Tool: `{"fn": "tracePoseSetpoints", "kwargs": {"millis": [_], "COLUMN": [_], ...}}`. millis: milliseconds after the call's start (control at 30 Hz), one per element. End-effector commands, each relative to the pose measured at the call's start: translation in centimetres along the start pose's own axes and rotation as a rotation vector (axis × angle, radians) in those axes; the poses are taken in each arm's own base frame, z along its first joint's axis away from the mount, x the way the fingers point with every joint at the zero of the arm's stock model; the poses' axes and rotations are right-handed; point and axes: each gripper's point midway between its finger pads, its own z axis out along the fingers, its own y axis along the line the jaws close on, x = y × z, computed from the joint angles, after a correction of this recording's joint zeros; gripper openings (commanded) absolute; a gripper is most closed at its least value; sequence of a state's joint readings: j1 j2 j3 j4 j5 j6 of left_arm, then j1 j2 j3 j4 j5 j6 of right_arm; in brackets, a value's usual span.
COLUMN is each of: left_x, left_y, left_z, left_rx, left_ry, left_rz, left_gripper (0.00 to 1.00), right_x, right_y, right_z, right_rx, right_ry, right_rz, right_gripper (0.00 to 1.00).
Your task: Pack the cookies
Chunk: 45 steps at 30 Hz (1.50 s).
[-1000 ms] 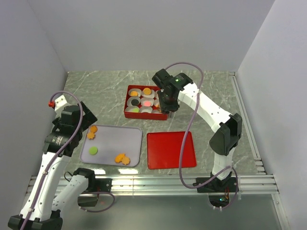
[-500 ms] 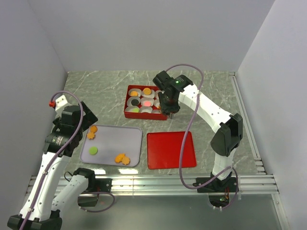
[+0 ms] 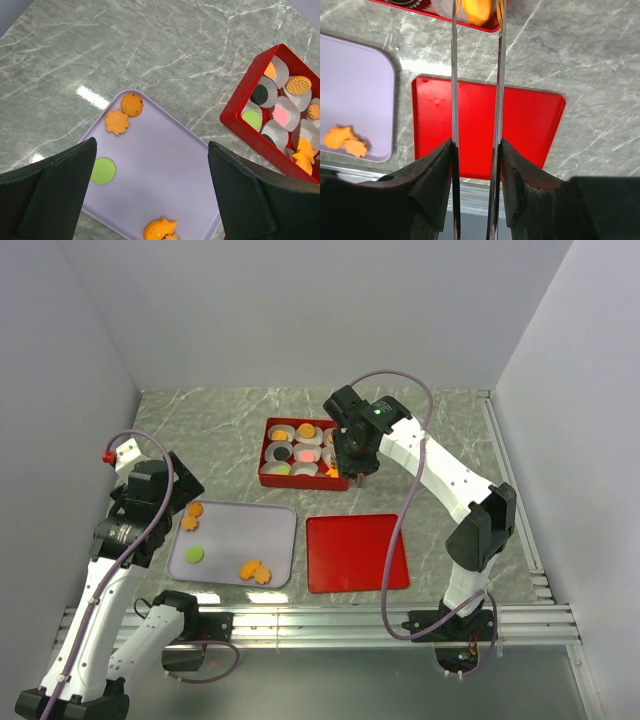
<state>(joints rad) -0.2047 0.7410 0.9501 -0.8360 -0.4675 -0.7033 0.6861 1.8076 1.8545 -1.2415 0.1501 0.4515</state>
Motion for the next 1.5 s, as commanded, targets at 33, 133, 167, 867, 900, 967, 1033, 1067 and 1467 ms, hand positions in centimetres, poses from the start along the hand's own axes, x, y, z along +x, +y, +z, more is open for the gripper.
{"fn": "tracePoseSetpoints", "kwargs": {"millis": [33,133,167,867,900,967,1033,1067,1467], "left_x": [-0.6,-0.6,-0.6,-0.8,-0.8,-0.8,-0.8,-0.8,-0.9], "left_y": [-0.3,-0.4,-0.3,-0.2,-0.2,-0.2,-0.1,-0.2,0.0], "left_z": [-0.4,-0.4,-0.4,-0.6,-0.6,-0.6,-0.6,-0.6,-0.7], "left_rx": [0.020,0.021,0.020,0.021,0.022,0.021,0.020,0.020,0.016], "left_ry": [-0.023,-0.025,-0.023,-0.038,-0.039,-0.040,-0.039,-0.039,-0.046], "left_rz": [-0.021,-0.021,-0.021,-0.031,-0.032,-0.033,-0.032,-0.032,-0.040], "left_gripper": [0.99,0.99,0.99,0.99,0.99,0.99,0.99,0.99,0.99], "right_x": [-0.5,-0.5,-0.5,0.0,-0.3,-0.4,-1.1,-1.5,-5.2], "right_y": [-0.8,-1.0,-1.0,-9.2,-9.7,-11.4,-12.2,-12.9,-16.3], "right_z": [-2.5,-2.8,-2.9,-1.4,-1.3,-0.7,-0.5,-0.5,4.3], "right_rx": [-0.013,-0.012,-0.010,0.115,0.112,0.128,0.117,0.123,0.180], "right_ry": [-0.077,-0.085,-0.086,-0.102,-0.117,-0.125,-0.141,-0.149,-0.123], "right_rz": [0.026,0.030,0.031,0.192,0.215,0.263,0.290,0.309,0.356], "right_gripper": [0.48,0.48,0.48,0.47,0.46,0.45,0.45,0.45,0.44]}}
